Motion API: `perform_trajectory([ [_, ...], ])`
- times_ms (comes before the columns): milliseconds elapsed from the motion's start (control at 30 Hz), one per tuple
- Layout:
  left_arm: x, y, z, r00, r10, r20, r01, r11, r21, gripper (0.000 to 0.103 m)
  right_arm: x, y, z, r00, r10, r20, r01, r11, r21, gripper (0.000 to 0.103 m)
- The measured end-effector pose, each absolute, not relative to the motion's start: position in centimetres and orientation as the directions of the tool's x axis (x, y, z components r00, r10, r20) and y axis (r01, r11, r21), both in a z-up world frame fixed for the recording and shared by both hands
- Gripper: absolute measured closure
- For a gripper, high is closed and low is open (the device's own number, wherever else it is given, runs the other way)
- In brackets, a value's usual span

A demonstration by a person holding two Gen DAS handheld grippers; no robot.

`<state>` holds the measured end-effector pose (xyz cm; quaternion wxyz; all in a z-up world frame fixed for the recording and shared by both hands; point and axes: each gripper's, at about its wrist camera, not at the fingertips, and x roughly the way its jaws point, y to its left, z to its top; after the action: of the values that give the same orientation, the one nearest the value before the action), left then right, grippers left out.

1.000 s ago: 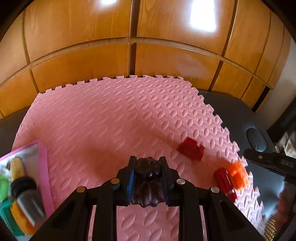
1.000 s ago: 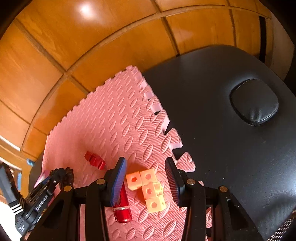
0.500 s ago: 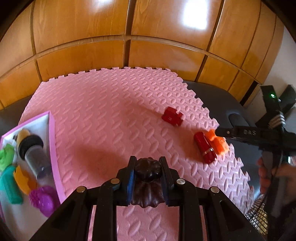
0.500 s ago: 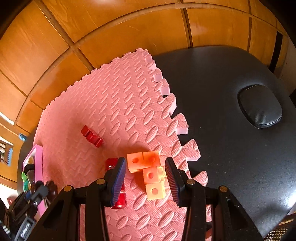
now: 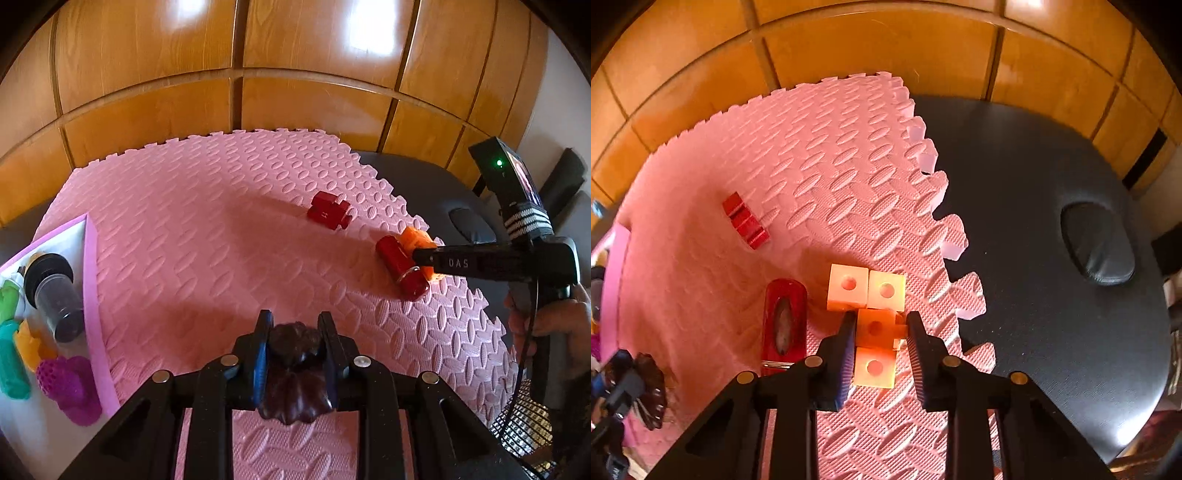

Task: Organize rigid objects
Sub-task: 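Lift the brown stamp with the left gripper while the right gripper grasps the orange cube blocks, then hold the brown stamp in the left gripper and the orange cubes in the right gripper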

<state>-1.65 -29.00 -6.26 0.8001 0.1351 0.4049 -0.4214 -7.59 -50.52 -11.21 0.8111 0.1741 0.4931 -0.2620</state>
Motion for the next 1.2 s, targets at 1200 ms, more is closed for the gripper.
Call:
perform_trajectory([
  [1200,-1.0,-29.8,-7.6,0.387,-0.558,-0.734,0.764,0.640,-0.083,0.078,-7.3,-50.6,-11.1,0.398,-0.280,-0.873,0.589,0.808,0.009,0.075],
])
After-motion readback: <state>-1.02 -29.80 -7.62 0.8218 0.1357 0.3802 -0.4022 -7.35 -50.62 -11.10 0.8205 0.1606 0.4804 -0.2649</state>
